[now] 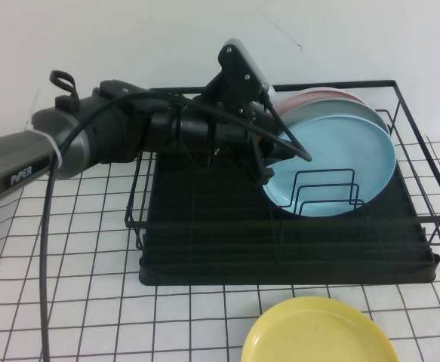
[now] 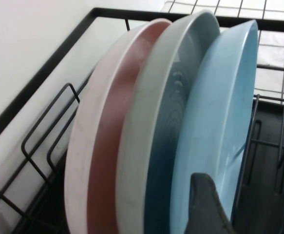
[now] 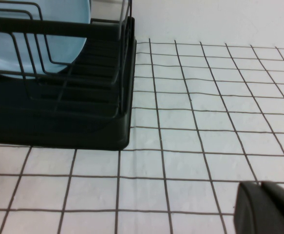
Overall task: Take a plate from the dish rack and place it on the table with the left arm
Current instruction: Grasp the plate from the shelf
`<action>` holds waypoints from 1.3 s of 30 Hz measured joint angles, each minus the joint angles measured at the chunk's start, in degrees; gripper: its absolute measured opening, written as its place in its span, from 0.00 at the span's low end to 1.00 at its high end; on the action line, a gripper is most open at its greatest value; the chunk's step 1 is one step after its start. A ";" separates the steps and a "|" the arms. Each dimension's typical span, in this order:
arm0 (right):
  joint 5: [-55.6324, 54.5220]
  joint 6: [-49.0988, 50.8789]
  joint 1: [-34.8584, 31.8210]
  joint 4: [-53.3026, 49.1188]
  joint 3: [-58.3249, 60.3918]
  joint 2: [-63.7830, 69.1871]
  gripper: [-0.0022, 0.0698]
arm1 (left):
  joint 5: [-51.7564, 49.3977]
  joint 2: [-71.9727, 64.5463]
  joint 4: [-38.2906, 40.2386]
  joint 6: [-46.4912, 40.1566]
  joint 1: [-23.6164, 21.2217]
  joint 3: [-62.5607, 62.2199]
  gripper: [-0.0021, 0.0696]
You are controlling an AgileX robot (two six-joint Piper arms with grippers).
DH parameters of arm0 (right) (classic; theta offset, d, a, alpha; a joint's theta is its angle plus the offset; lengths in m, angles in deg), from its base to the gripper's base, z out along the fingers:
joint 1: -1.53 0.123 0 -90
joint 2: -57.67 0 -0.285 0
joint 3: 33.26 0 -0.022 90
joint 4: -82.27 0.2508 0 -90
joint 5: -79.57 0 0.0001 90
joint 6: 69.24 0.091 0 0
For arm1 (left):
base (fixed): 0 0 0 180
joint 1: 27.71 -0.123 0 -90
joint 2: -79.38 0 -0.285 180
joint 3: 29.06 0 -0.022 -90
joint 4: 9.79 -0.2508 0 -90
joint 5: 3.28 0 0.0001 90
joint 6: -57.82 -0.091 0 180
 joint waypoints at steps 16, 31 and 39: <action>0.00 0.00 0.00 0.00 0.00 0.00 0.03 | 3.06 -3.70 9.95 -8.88 0.09 -0.51 0.52; 0.00 0.00 0.00 0.00 0.00 0.00 0.03 | 3.60 -6.42 13.91 -12.35 0.36 -0.71 0.52; 0.00 0.00 0.00 0.00 0.00 0.00 0.03 | 3.65 -7.04 14.38 -12.46 0.36 -1.44 0.40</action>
